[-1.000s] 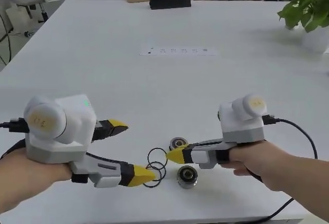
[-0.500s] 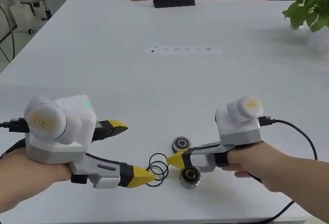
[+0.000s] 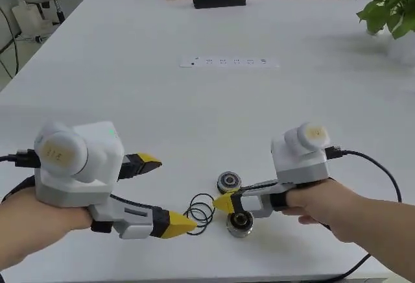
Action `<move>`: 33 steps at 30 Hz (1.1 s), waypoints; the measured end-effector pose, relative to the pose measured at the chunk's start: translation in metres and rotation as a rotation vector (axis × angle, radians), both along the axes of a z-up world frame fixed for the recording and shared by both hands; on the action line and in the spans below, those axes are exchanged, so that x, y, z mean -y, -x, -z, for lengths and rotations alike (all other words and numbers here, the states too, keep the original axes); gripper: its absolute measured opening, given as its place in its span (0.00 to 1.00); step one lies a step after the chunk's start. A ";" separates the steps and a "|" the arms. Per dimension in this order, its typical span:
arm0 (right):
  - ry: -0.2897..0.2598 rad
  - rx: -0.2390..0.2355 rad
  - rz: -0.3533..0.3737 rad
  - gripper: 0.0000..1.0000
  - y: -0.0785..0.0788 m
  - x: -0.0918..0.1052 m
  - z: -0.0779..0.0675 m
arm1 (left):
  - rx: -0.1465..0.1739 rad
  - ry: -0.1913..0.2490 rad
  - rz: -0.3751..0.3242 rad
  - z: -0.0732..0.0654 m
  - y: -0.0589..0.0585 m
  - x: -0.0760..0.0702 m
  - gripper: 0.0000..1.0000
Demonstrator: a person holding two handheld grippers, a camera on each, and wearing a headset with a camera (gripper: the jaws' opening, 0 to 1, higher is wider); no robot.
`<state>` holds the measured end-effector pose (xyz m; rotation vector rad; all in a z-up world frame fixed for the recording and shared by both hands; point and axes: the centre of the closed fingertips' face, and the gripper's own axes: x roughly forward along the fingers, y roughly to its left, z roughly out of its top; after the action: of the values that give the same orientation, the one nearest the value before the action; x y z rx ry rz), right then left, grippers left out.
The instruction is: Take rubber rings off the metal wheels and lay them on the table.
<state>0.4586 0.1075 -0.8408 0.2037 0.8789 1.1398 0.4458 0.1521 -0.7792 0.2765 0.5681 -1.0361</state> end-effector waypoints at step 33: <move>-0.046 0.121 0.081 0.17 -0.025 0.022 -0.027 | -0.017 -0.002 0.002 -0.002 -0.014 0.008 0.69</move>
<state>0.4834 0.0851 -0.8137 0.2036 0.7316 1.0861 0.4600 0.1437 -0.7772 0.2702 0.5836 -1.0410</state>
